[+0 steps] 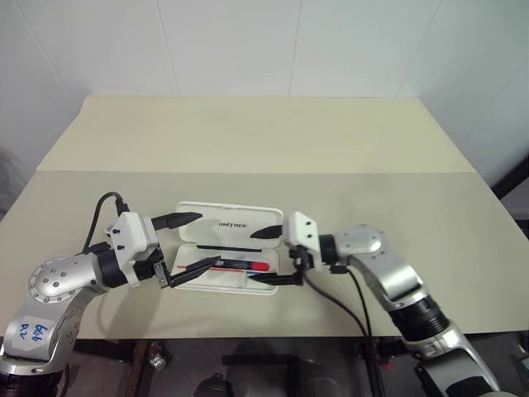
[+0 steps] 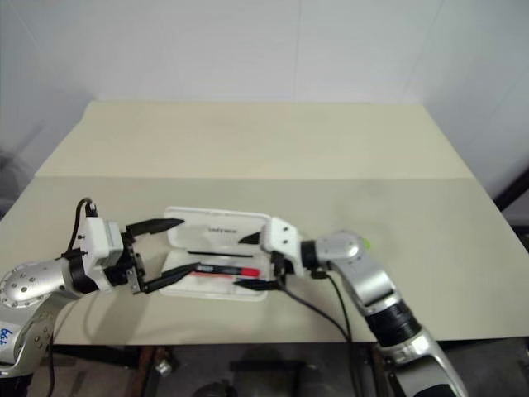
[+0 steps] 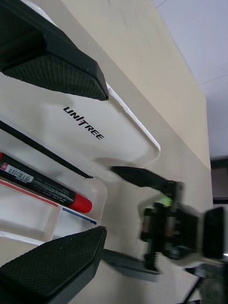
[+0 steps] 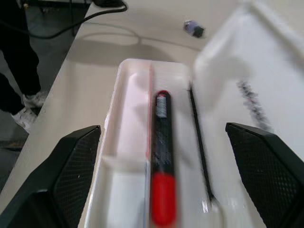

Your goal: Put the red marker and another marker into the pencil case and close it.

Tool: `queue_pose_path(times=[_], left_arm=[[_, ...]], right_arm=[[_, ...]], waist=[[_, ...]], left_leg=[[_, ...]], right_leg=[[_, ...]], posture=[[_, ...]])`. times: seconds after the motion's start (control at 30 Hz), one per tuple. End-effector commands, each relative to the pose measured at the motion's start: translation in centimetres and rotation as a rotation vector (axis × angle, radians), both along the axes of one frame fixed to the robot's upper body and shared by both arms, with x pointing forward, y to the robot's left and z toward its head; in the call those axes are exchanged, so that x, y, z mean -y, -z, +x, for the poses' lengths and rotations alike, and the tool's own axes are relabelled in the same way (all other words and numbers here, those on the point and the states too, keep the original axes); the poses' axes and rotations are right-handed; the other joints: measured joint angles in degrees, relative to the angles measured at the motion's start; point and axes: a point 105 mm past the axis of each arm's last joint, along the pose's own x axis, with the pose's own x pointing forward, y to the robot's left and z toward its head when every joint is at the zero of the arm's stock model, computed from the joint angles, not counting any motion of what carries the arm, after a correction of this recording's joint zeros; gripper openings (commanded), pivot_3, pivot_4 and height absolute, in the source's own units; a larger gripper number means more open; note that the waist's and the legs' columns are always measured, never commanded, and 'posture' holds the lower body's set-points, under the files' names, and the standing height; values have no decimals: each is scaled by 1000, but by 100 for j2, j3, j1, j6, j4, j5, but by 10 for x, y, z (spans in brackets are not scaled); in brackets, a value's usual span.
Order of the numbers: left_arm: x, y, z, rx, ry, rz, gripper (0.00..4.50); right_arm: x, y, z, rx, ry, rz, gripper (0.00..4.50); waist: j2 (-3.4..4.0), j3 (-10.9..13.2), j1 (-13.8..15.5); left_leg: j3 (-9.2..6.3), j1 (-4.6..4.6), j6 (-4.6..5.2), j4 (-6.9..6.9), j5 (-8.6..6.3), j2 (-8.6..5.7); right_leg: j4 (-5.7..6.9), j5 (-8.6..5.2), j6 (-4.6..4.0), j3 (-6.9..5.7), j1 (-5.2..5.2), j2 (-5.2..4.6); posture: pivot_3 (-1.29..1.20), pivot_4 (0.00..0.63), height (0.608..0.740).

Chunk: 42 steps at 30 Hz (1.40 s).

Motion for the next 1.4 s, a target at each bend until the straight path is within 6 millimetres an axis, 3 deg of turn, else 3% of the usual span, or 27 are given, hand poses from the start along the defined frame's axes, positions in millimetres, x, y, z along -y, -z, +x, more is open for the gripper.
queue_pose_path(times=[0.03, 0.27, 0.53, 0.87, 1.4], left_arm=[[6, -5, -2, 39, 30, 2, 4500], [7, 7, -2, 0, 76, 16, 4500], [7, 11, -1, -2, 111, 35, 4500], [10, 13, -4, 4, 100, 16, 4500], [11, 14, -8, 0, 79, 8, 4500]], right_arm=[[23, -14, 4, 43, 34, -18, 4458], [75, -9, 37, 157, 150, -228, 4458], [118, -17, 64, 228, 93, -443, 4458], [132, -22, 62, 178, -54, -504, 4458], [157, 15, 55, 130, -109, -669, 4458]], waist=[[0, 0, 0], [0, 0, -8], [1, 1, -20], [2, 1, -21], [4, 2, -24]], left_leg=[[0, 0, 0, 0, 0, 0], [4, 4, 0, 3, 1, -1], [9, 8, -1, 9, 3, -1], [17, 3, -16, 8, 11, 0], [22, 8, -19, 21, 12, 2]], right_leg=[[0, 0, 0, 0, 0, 0], [-8, 0, 0, 4, -1, 2], [-9, 0, 0, 9, 0, 2], [-3, 2, 3, 13, 0, 1], [3, 2, 3, 19, 0, 1]], posture=[[0, 150, 740], [0, 150, 740], [0, 150, 740], [0, 150, 740], [0, 150, 740]])
